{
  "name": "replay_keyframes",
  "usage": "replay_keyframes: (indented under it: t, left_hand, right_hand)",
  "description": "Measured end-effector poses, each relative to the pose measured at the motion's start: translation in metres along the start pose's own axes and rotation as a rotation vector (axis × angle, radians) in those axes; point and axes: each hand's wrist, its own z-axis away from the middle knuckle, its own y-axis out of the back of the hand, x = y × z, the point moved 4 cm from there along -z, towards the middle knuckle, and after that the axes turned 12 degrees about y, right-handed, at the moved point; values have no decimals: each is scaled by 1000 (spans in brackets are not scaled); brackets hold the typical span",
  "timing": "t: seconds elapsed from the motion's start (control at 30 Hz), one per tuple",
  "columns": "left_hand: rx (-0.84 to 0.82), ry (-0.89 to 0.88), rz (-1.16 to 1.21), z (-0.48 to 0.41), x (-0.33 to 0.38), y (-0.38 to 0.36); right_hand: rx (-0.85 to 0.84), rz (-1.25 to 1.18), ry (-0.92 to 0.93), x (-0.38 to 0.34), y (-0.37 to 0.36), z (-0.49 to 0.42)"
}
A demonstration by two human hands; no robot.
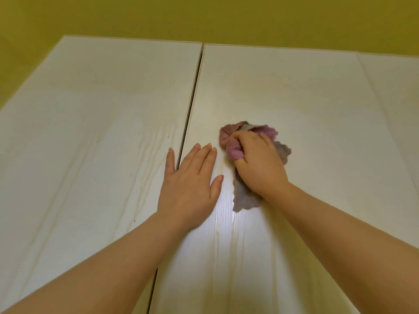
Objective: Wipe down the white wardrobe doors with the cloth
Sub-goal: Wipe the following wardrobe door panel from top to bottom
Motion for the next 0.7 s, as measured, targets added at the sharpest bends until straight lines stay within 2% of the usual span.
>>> replay_keyframes:
  t: [0.07,0.1,0.23,0.27,0.37,0.4,0.53,0.57,0.67,0.7]
  left_hand:
    - [-12,-18,12,1,-3,2]
    - [-20,-26,13,2,-4,2]
    - [-30,-30,-13,9,-7,0]
    - [-29,-28,-24,9,-8,0]
    - [-21,-37,-32,9,-7,2]
    - [-24,-34,-44,9,-6,1]
    - [16,0,2,10,-9,1]
    - [57,15,47,11,-11,3]
    - [220,-8,163,16,-18,3]
    - [247,-28,170,18,-20,1]
  right_hand:
    - [-103,-73,147,-8,0,12]
    - [-133,-78,157,-4,2,14]
    - [25,88,-173,13,7,4]
    - [24,81,-145,6,2,5]
    - [-107,-25,111,-20,-8,18]
    - [-124,-18,113,-17,-5,19]
    - [-14,69,-143,2,3,10]
    - [-22,46,-95,-5,-1,12]
    - [-141,57,229,-26,-11,30]
    - [-157,57,242,-24,-8,31]
